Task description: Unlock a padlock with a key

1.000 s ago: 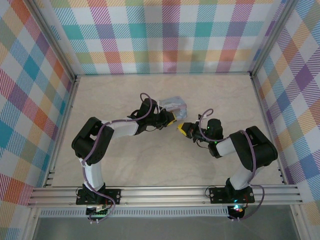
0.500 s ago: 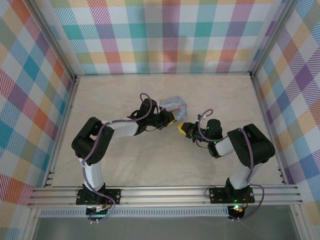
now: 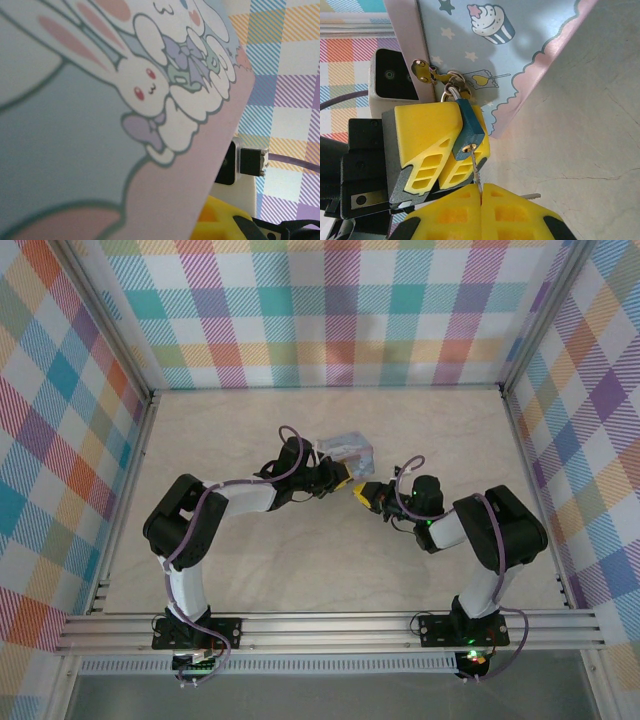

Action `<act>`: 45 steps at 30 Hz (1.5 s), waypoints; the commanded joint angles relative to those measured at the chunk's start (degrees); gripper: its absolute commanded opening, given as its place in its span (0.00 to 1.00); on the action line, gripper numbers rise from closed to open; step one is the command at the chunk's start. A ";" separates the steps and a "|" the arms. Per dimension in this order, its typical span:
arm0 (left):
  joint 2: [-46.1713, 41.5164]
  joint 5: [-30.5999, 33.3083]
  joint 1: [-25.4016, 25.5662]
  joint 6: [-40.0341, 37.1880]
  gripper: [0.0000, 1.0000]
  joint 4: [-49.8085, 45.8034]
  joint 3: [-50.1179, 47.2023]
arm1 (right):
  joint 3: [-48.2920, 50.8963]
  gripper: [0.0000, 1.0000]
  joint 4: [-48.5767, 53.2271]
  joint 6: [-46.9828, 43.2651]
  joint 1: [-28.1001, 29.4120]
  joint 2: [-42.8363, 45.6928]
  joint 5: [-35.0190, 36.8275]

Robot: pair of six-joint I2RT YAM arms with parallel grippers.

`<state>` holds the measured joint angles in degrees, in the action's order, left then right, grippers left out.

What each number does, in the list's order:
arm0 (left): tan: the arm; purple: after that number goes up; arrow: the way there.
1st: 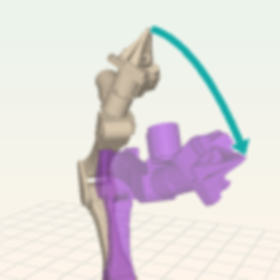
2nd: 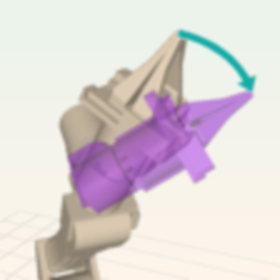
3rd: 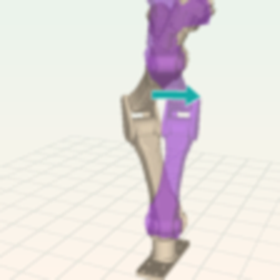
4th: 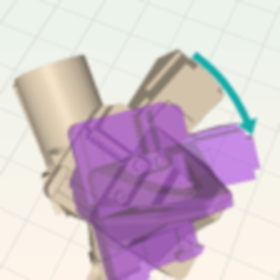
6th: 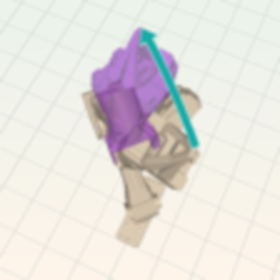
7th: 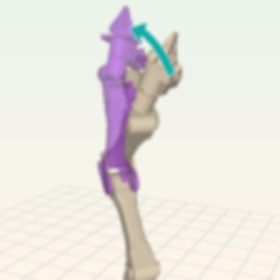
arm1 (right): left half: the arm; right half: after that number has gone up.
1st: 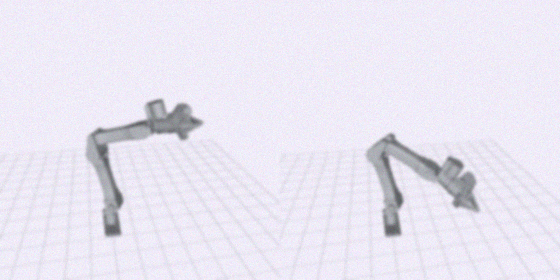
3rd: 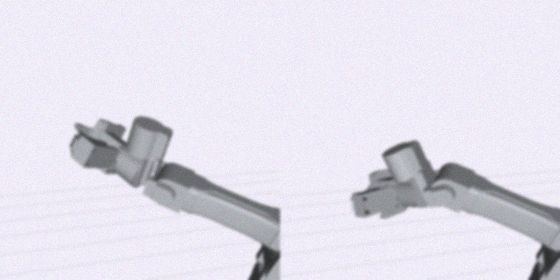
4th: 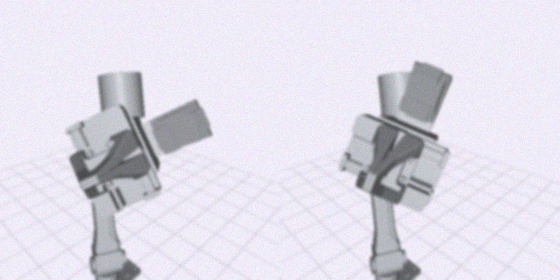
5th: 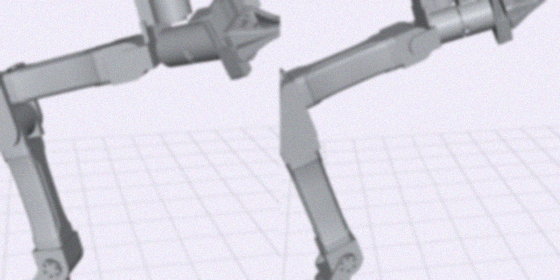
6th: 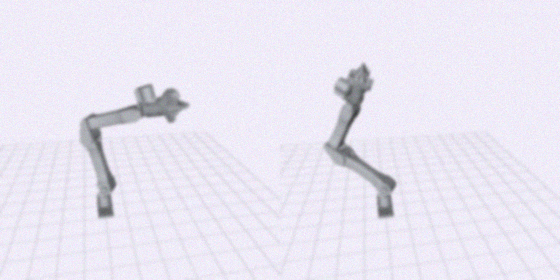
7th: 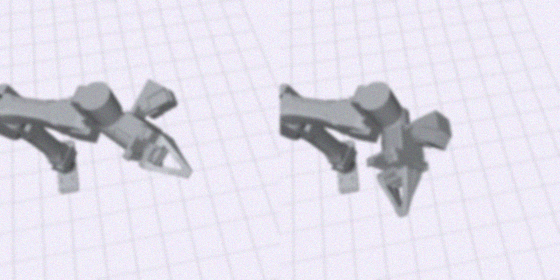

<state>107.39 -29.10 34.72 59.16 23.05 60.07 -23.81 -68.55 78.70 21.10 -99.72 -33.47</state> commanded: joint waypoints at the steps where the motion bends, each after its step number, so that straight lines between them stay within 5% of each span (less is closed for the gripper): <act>1: -1.13 -1.97 -0.18 0.87 0.07 2.64 -0.63 | -1.63 0.00 -3.78 0.12 0.43 -0.77 -0.74; 16: -1.14 -2.49 -0.20 1.31 0.07 4.02 -1.10 | -1.95 0.00 -4.45 1.05 0.43 -1.33 -0.33; 45: -3.23 -5.92 0.00 2.31 0.07 9.60 -2.97 | -4.23 0.00 -12.04 24.90 0.34 -9.17 5.62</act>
<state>107.39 -28.86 33.74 60.64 28.42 57.80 -25.78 -79.66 101.32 21.45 -107.18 -32.14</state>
